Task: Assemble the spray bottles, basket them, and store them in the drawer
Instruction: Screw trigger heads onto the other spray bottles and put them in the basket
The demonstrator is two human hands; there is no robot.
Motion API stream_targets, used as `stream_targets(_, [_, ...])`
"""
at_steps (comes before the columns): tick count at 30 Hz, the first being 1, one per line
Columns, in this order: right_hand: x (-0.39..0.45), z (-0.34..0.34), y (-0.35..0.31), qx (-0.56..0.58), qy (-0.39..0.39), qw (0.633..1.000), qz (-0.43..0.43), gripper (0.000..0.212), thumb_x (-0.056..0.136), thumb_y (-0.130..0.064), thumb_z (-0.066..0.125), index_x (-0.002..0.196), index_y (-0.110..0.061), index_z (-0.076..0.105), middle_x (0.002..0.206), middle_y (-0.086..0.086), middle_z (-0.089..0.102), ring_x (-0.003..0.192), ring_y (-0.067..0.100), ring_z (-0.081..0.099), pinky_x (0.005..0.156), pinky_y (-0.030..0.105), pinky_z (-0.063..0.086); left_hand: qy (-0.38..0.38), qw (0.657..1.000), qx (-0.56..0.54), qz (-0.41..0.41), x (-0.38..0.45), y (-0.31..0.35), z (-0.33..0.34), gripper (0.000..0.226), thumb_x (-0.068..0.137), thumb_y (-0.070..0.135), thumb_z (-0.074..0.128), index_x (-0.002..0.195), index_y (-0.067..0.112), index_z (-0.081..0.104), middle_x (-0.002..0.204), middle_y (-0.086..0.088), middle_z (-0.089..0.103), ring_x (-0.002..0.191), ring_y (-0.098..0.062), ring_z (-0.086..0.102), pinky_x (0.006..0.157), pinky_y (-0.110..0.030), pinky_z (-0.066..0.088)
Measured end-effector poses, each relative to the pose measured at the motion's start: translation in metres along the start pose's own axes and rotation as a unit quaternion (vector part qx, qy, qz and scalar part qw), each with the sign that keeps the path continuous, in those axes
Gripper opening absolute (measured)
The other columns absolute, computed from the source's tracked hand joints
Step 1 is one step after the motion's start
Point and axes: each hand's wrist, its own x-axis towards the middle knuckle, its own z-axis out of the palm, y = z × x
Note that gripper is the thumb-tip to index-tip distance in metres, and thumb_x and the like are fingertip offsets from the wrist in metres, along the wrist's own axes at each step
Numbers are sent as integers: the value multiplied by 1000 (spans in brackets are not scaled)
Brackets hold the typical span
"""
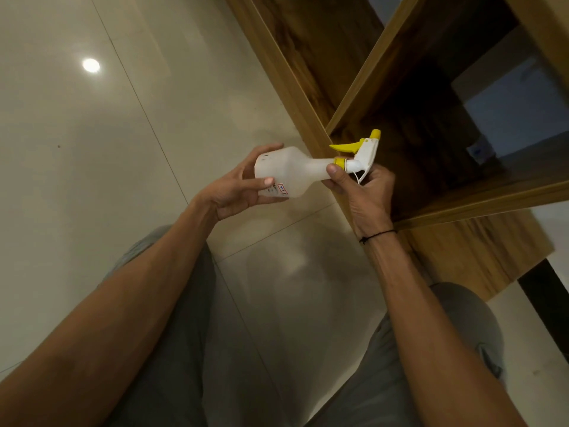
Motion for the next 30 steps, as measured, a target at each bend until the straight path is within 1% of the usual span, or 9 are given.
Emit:
stream_targets(2, [-1, 2, 0, -12, -10, 1000, -2, 22, 83, -10, 85, 103, -12, 75, 103, 3, 79, 108, 30, 76, 81, 46, 66, -31, 998, -50, -38, -2, -1, -1, 90, 80, 44, 88, 158, 28, 45, 159, -13, 43, 138, -46, 54, 103, -69, 52])
stream_targets(4, [-3, 4, -3, -20, -23, 1000, -2, 25, 84, -6, 85, 106, -4, 74, 101, 2, 80, 106, 30, 77, 81, 46, 66, -9, 996, -28, -81, -4, -1, 5, 93, 71, 60, 89, 149, 24, 53, 146, -20, 56, 127, -41, 66, 91, -52, 64])
stream_targets(6, [-8, 5, -6, -24, -22, 999, 1, 25, 84, -4, 84, 106, -2, 73, 100, 1, 80, 105, 29, 77, 81, 47, 66, 9, 998, 28, -62, -4, -1, 5, 88, 71, 49, 95, 144, 23, 52, 140, -16, 57, 123, -39, 68, 82, -39, 67])
stream_targets(10, [-23, 12, -19, -14, -22, 1000, -8, 21, 85, -4, 83, 103, -9, 73, 99, -2, 81, 103, 27, 78, 76, 42, 67, -35, 997, 61, -26, -10, 5, 5, 79, 78, 24, 94, 141, 28, 46, 149, -10, 40, 134, -44, 55, 86, -44, 66])
stream_targets(18, [-67, 31, -84, -68, 24, 997, -32, 22, 83, -16, 87, 99, -24, 73, 96, -10, 77, 101, 16, 77, 74, 44, 68, -33, 982, 185, 2, -43, 32, 59, 82, 75, 11, 91, 140, 27, 42, 147, -7, 40, 136, -43, 52, 87, -50, 66])
stream_targets(22, [-91, 26, -144, -191, 54, 974, -113, 34, 83, -40, 84, 106, -17, 75, 96, -10, 76, 95, 10, 74, 80, 30, 65, -35, 944, 327, -3, -63, 56, 111, 83, 66, 19, 95, 133, 32, 48, 141, -9, 51, 129, -37, 60, 82, -47, 66])
stream_targets(25, [-110, 16, -192, -266, 74, 941, -197, 45, 84, -53, 78, 108, -15, 73, 100, -3, 74, 95, 7, 70, 82, 14, 57, -42, 905, 421, 53, -68, 77, 159, 79, 62, 33, 99, 125, 42, 53, 135, 0, 59, 126, -30, 63, 89, -43, 65])
stream_targets(27, [-120, 8, -226, -295, 87, 922, -234, 43, 84, -58, 75, 105, -21, 71, 99, -6, 71, 92, 5, 67, 82, 10, 53, -43, 869, 482, 100, -67, 92, 190, 86, 65, 39, 98, 135, 32, 49, 137, 7, 58, 128, -19, 62, 94, -43, 64])
stream_targets(30, [-127, -8, -278, -310, 107, 905, -270, 43, 83, -55, 79, 101, -16, 75, 95, -5, 73, 85, 10, 68, 71, 23, 58, -69, 833, 524, 164, -64, 117, 238, 85, 69, 34, 98, 141, 26, 53, 135, 13, 62, 127, -11, 63, 94, -36, 64])
